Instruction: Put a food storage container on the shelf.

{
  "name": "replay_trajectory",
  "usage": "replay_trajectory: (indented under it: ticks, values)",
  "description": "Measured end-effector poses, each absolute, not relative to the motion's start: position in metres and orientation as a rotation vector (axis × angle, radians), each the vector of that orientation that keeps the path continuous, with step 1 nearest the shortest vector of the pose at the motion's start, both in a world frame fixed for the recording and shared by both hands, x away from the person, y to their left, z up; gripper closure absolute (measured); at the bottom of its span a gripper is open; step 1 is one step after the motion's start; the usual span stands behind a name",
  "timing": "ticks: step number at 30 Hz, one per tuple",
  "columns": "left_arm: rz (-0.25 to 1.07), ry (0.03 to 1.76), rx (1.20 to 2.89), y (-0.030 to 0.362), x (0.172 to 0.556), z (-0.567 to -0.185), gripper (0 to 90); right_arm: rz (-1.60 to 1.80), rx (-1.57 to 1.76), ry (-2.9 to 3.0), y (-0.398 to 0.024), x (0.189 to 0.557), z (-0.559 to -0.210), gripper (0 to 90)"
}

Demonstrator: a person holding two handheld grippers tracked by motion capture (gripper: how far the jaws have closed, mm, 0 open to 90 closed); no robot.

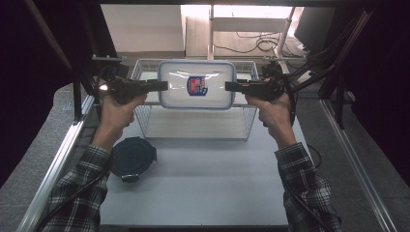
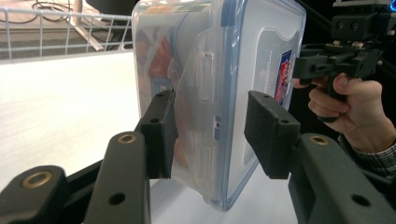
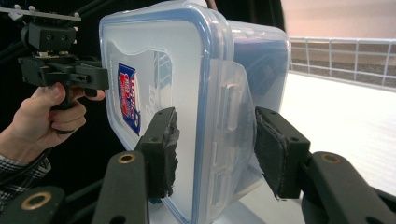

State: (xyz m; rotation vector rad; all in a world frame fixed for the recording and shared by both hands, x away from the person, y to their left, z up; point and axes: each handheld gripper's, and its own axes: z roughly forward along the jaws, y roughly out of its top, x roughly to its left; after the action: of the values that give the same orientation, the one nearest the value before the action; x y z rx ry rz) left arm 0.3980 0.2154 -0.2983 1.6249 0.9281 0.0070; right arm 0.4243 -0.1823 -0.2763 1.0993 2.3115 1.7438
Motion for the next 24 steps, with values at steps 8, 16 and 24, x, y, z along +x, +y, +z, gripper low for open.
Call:
replay_trajectory:
  ticks: [8,16,24]
  values:
    - [-0.025,0.952,1.620,0.216,0.419,-0.306,54.3,1.740,1.139,2.312,-0.182,0.443,-0.280,50.1]
    - [-0.063,0.997,1.599,0.221,0.432,-0.317,54.1,1.721,1.194,2.325,-0.176,0.458,-0.288,50.1]
    - [-0.070,1.023,1.597,0.226,0.438,-0.323,53.7,1.706,1.230,2.334,-0.170,0.468,-0.291,49.8]
